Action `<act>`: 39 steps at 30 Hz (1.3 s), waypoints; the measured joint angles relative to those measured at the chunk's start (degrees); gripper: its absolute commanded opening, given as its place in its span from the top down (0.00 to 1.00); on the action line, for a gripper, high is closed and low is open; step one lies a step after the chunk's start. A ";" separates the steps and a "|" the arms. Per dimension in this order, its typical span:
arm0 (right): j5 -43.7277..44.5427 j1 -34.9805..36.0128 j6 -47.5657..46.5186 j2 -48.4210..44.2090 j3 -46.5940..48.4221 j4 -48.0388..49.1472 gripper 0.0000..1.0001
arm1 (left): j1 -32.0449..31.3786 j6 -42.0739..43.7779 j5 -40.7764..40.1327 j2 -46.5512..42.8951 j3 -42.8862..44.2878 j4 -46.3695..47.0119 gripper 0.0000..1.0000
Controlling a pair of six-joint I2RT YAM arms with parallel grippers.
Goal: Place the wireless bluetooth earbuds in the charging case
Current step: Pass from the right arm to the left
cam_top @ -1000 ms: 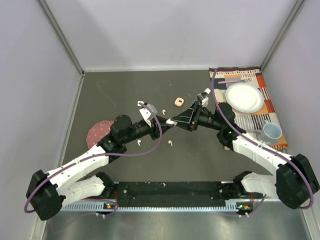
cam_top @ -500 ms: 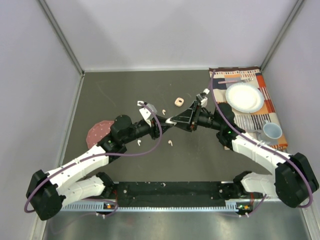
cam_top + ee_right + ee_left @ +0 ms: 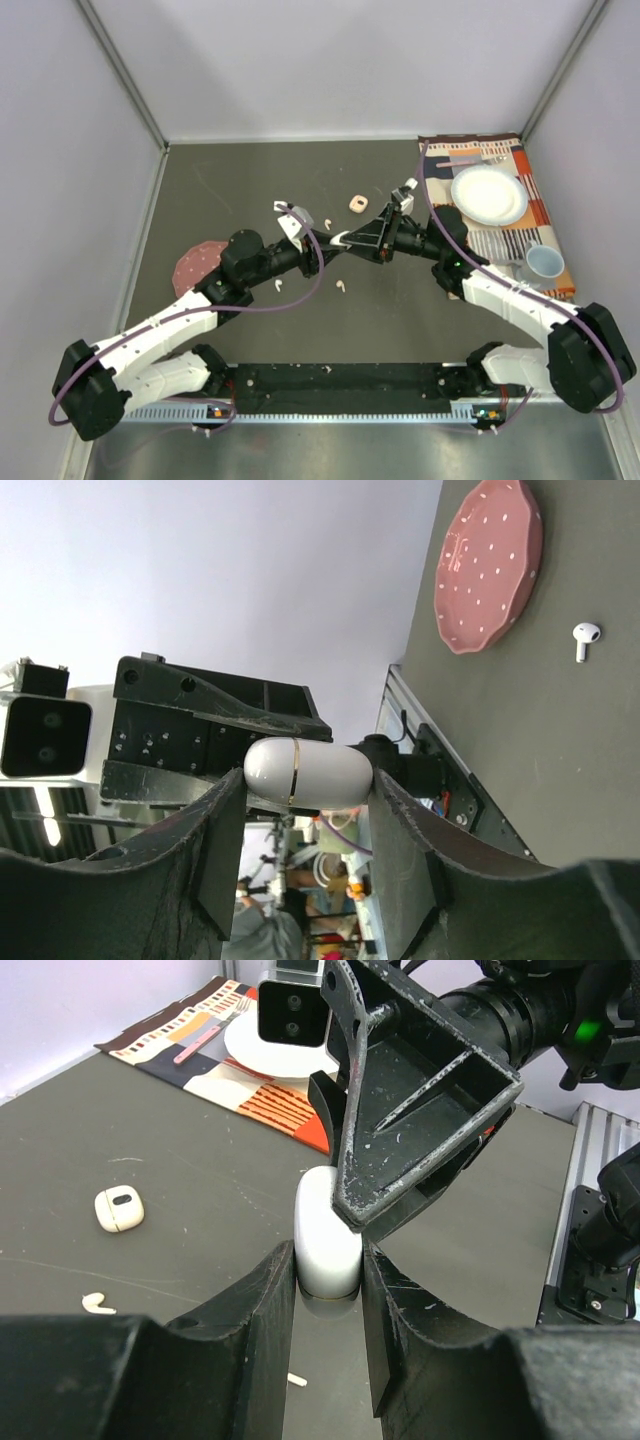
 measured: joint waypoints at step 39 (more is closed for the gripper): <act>1.22 0.02 6.51 2.58 -2.89 11.74 0.75 | 0.22 -0.33 0.00 0.46 -0.31 0.07 0.43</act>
